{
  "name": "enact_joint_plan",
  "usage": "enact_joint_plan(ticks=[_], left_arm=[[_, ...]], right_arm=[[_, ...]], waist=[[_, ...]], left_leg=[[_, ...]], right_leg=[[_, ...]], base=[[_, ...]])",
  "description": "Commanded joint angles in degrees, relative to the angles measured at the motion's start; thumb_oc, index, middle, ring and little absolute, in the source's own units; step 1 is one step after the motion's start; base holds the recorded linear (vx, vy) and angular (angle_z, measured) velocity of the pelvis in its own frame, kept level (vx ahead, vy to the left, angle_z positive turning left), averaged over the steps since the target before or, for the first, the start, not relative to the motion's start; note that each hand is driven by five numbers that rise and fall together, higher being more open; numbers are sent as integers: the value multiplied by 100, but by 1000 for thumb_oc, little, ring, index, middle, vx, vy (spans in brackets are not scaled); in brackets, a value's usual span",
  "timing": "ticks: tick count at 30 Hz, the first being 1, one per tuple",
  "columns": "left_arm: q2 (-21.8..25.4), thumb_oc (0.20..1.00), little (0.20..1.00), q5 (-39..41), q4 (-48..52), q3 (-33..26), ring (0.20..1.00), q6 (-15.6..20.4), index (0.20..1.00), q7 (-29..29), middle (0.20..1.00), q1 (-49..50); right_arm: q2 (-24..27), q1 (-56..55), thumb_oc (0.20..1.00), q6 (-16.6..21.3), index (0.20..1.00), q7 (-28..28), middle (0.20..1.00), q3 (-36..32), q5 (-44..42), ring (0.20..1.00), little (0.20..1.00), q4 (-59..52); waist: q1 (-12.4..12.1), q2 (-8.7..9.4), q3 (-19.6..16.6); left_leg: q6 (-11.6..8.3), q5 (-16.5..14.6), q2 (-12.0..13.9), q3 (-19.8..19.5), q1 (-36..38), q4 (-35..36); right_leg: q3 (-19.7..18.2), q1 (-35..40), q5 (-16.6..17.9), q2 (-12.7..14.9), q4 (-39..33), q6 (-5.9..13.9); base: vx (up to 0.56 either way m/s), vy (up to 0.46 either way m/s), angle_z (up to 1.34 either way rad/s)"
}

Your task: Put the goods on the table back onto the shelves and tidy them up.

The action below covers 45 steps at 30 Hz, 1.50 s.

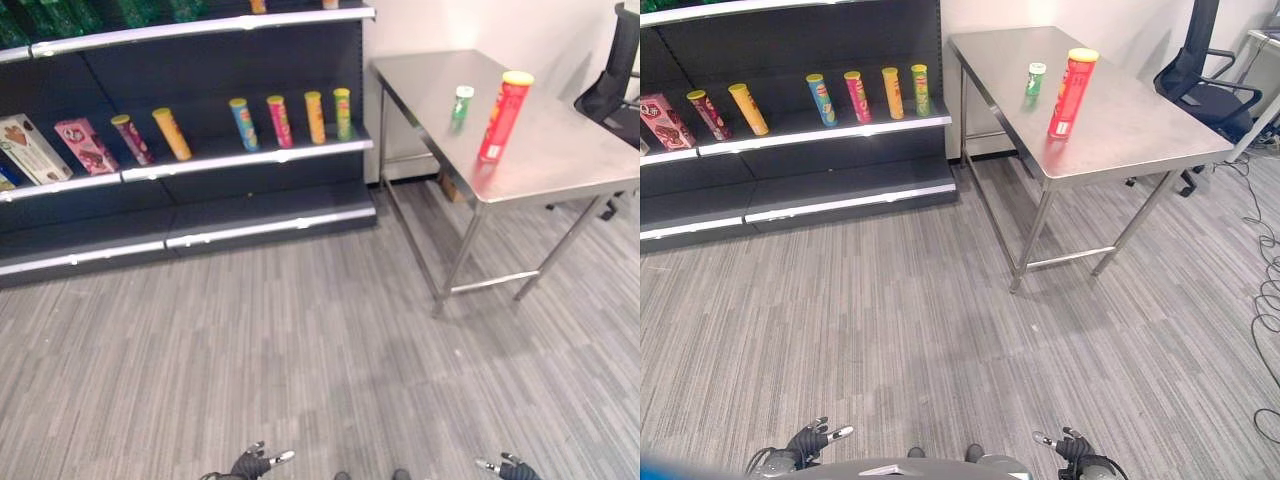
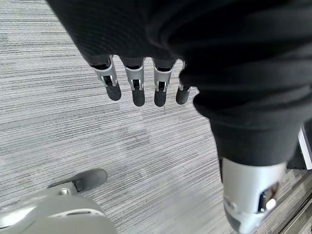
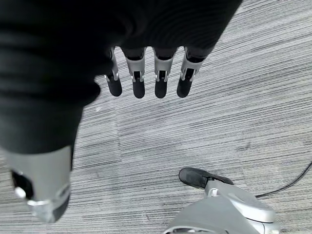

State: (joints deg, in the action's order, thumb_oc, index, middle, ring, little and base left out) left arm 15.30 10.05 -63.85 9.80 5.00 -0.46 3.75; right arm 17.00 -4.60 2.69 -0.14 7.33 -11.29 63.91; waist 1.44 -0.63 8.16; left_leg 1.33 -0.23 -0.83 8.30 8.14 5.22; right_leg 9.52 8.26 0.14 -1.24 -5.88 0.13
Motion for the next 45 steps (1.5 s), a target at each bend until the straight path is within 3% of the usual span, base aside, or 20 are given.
enact_joint_plan(ticks=[1, 37, 41, 45], left_arm=[[38, 1000, 1000, -123, -268, 82, 1000, 187, 1000, -19, 1000, -336], [50, 1000, 1000, -146, -365, 85, 1000, 159, 1000, -58, 1000, -320], [73, 1000, 1000, -221, -439, 89, 1000, 149, 1000, -58, 1000, -348], [98, 1000, 1000, -206, -385, 67, 1000, 144, 1000, -51, 1000, -343]], right_arm=[[199, 246, 1000, 60, 1000, -24, 1000, 219, 49, 1000, 1000, 9], [270, 319, 1000, -11, 1000, 57, 1000, 406, 308, 1000, 1000, -50], [260, 374, 1000, -14, 1000, 73, 1000, 419, 342, 1000, 1000, -1], [236, 413, 1000, -29, 1000, 79, 1000, 416, 351, 1000, 1000, -24]], waist=[[17, 84, -55], [-81, 143, -39], [-100, 144, -21], [-128, 106, 52]], left_leg=[[-493, -135, 336, -154, -22, -22], [-368, -244, 185, -156, -130, -22], [-303, -260, 120, -159, -174, -22], [-179, -296, 62, -156, -219, -22]], right_leg=[[8, 49, -193, 454, 88, 606], [44, -37, -122, 642, 99, 722], [47, -147, -121, 717, 271, 772], [-21, -530, -220, 832, 911, 845]], base=[[0, 0, 0], [2, 15, 0], [3, 87, 0], [-24, 90, -3]])
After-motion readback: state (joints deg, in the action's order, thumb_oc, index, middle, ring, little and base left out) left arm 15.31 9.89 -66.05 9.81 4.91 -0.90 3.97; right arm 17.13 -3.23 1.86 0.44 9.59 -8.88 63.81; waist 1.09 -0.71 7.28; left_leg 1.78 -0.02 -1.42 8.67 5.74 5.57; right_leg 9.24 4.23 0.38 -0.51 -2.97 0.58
